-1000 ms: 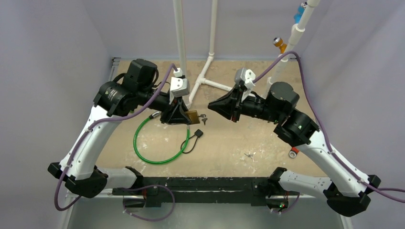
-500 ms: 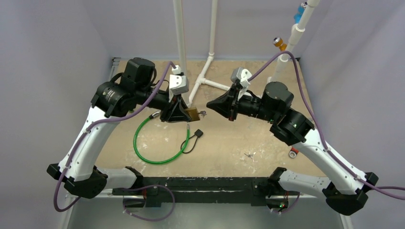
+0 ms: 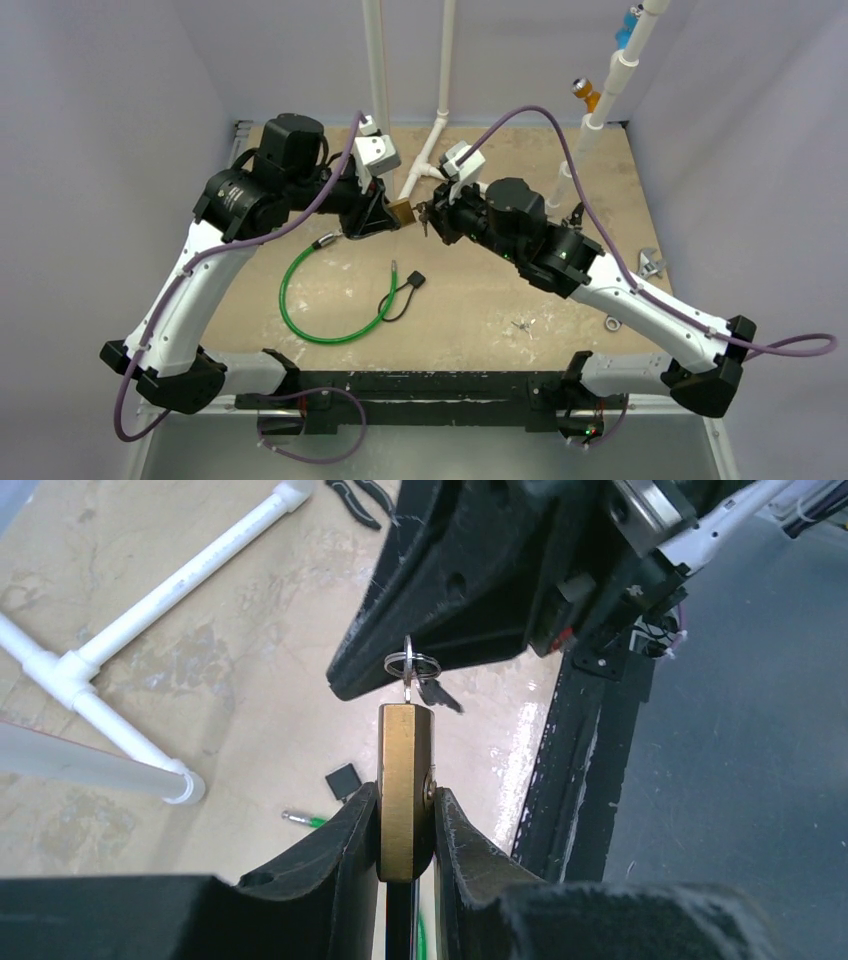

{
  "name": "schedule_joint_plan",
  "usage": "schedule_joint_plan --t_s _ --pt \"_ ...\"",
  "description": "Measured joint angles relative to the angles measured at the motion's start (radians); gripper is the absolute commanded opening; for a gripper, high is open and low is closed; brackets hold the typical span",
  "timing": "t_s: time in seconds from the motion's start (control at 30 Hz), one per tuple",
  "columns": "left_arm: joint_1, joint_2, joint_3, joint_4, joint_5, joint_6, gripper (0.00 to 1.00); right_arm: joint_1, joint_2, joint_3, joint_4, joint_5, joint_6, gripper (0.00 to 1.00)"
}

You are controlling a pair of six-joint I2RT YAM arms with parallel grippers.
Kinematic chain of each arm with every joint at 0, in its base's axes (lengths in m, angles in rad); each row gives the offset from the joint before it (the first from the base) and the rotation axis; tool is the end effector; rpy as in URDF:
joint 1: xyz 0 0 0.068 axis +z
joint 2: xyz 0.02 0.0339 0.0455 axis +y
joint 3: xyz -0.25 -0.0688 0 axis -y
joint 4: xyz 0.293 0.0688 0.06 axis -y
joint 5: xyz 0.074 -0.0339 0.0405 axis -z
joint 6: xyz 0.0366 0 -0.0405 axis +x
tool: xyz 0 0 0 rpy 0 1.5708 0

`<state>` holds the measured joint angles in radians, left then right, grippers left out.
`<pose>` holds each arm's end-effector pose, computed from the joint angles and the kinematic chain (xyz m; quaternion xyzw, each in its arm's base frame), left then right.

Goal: Unlock with the key
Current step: Unlock the lock.

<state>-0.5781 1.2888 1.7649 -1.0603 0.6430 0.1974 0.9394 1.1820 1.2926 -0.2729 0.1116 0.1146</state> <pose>0.2137 -0.1656 0.4843 0.4545 0.7170 -0.3583 0.3885 0.1914 0.2549 0.4190 -0.2719 0.7116 0.2884 0.5801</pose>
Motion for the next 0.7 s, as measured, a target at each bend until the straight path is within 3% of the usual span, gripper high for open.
schedule_joint_plan --t_s 0.33,0.7 --pt "-0.001 0.003 -0.012 0.003 -0.078 -0.004 0.0 0.057 0.011 0.001 0.017 0.214 -0.032 0.0" --pt "-0.004 0.003 -0.013 0.002 -0.082 -0.004 0.0 0.113 0.014 0.016 0.047 0.293 -0.094 0.0"
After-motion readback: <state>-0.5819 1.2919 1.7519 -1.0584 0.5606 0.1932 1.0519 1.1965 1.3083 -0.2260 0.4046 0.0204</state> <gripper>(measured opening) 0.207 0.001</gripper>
